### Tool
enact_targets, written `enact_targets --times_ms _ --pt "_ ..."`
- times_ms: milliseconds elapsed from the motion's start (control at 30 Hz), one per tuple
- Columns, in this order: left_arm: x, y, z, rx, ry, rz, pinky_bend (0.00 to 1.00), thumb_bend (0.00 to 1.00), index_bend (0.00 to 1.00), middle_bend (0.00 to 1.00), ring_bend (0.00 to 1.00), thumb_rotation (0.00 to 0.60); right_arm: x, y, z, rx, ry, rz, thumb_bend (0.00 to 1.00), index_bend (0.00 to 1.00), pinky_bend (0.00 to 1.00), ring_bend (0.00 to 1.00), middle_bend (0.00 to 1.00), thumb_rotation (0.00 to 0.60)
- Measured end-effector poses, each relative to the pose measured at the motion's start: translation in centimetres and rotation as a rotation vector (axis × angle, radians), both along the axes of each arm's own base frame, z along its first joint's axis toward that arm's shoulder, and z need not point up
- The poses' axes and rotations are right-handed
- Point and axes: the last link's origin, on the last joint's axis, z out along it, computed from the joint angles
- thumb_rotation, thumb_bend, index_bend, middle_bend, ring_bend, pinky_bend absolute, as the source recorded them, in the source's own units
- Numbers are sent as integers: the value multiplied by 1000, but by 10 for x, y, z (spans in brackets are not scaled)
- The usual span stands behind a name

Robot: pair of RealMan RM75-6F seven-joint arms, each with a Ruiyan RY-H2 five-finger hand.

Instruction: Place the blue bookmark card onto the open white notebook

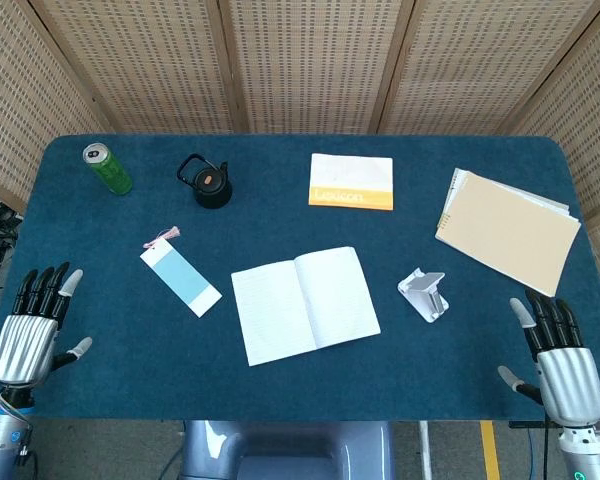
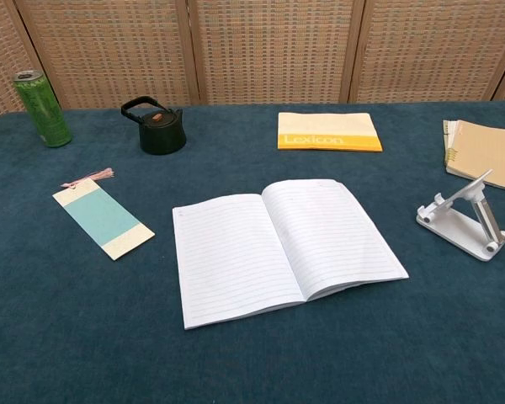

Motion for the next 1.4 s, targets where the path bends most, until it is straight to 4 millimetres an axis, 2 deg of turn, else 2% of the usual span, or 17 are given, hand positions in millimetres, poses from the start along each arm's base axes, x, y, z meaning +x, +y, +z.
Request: enact_targets --times_ms 1100,1233,1400 --pt "1 2 0 -11 -13 -17 0 82 0 0 0 600 -1 1 4 -7 -12 -9 125 7 0 0 0 600" --pt "0 7 0 -30 -20 -35 0 82 0 0 0 600 -6 -1 6 -10 -17 -31 125 8 0 0 0 600" --pt "0 28 6 -77 19 -64 0 82 0 0 0 600 -11 -5 6 -9 -15 -53 126 14 0 0 0 600"
